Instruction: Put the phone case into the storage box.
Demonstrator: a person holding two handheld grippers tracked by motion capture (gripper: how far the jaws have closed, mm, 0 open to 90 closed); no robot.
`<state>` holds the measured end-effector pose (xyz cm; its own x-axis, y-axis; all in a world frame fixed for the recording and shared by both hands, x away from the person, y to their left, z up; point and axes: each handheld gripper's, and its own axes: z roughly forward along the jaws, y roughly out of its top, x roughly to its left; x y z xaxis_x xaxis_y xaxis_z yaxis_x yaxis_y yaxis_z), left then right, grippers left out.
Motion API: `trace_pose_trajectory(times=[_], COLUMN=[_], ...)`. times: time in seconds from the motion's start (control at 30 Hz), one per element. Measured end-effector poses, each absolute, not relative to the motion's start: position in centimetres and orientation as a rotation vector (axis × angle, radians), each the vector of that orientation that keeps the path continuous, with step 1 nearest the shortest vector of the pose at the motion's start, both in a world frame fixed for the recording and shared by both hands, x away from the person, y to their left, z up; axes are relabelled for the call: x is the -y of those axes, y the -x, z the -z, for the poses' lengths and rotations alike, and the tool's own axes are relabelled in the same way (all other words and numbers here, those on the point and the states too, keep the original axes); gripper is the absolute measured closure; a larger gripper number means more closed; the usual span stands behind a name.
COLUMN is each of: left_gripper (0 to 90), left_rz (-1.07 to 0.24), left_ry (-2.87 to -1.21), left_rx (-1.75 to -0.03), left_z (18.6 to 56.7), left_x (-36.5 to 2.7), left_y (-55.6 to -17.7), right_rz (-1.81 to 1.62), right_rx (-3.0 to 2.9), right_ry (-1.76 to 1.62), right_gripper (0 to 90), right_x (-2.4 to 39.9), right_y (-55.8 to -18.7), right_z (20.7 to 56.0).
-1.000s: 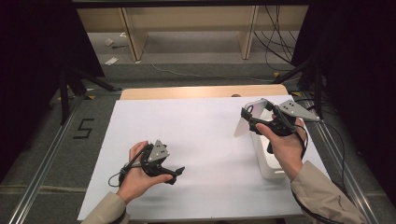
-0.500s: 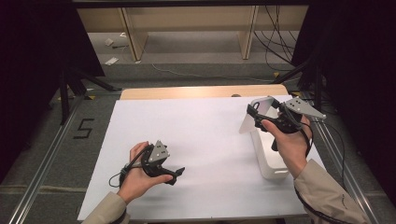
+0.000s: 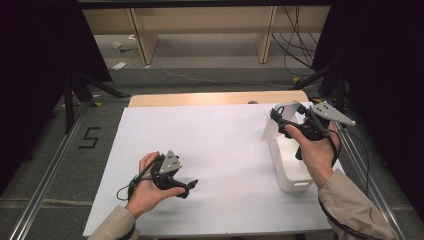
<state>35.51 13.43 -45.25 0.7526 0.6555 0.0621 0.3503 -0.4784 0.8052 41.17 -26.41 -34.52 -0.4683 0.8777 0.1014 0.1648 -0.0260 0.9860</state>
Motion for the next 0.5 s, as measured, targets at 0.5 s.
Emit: trace_pose_trajectory(times=[0.5], left_gripper=[0.0], left_rz=[-0.467], left_ry=[-2.109], left_rx=[-0.754], left_z=[45.26], left_x=[-13.45], left_y=[-35.52], right_rz=[-1.525], right_rx=[-1.637], right_ry=[-1.115], right_gripper=[17.9], right_x=[27.22], right_y=[-41.32], right_z=[34.21])
